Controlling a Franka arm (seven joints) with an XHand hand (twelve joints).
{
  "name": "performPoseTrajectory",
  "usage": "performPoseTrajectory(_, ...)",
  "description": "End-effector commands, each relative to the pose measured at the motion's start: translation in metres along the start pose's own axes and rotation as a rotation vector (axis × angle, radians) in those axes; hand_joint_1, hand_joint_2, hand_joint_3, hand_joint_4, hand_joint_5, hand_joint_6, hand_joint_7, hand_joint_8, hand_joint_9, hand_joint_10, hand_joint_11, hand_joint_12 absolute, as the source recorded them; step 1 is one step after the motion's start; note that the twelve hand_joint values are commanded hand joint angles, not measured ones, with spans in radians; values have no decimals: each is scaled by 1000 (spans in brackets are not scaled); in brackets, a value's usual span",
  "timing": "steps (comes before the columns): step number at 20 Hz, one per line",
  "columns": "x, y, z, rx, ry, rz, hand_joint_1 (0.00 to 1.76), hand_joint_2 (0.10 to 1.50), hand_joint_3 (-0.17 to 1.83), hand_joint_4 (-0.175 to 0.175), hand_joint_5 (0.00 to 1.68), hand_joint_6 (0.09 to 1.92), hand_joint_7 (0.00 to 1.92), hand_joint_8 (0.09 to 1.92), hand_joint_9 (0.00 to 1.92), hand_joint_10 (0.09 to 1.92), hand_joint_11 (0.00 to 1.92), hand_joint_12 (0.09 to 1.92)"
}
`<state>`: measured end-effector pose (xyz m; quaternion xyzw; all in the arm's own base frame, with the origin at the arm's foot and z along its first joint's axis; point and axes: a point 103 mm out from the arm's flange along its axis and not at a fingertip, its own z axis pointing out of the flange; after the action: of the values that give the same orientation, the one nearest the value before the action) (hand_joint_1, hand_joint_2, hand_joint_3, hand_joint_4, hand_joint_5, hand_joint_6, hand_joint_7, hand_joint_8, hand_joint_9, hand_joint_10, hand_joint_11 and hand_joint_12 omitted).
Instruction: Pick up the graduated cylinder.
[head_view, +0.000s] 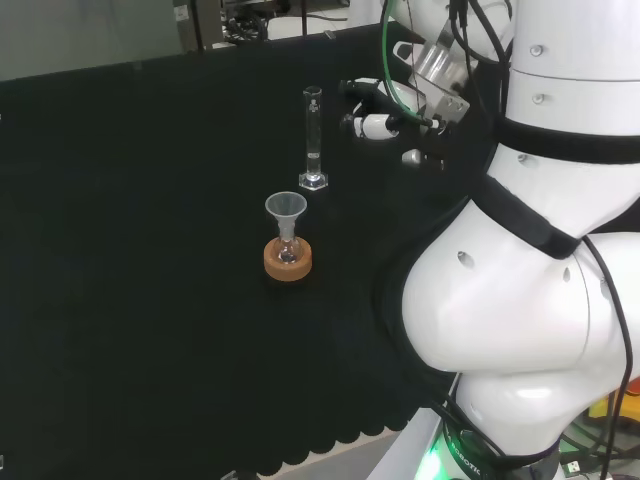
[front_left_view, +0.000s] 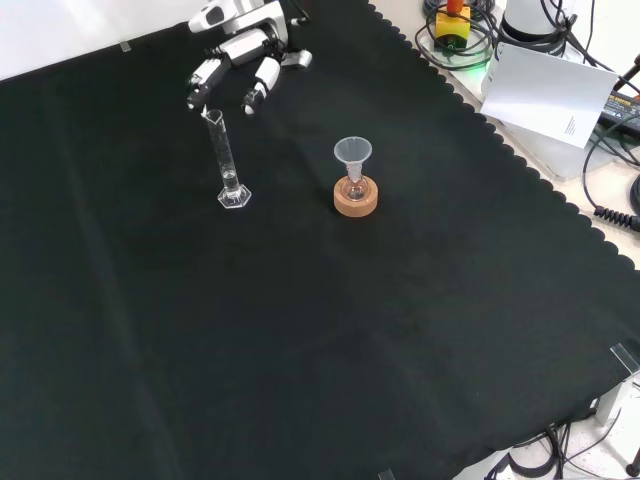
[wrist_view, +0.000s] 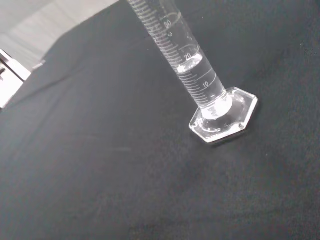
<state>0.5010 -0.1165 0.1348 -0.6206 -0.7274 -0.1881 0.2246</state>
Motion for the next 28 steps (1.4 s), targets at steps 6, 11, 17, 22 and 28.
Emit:
performPoseTrajectory(6, 1, 30, 22, -32, 212, -125, 882, 1090, -175, -41, 485, 87, 352, 642, 598, 555, 337, 1317)
performPoseTrajectory(11, 9, 35, 28, -37, 218, -164, 950, 1058, -175, -44, 471, 87, 345, 640, 603, 556, 345, 1314)
performPoseTrajectory(17, 9, 37, 36, -41, 239, -173, 973, 1043, -175, -48, 481, 87, 392, 648, 642, 557, 369, 1309)
performPoseTrajectory(22, 10, 41, 44, -44, 274, -184, 979, 1037, -175, -49, 489, 87, 398, 645, 647, 551, 374, 1306)
performPoseTrajectory(28, 10, 47, 56, -57, 317, -196, 984, 1029, -175, -49, 501, 87, 406, 639, 655, 544, 394, 1301)
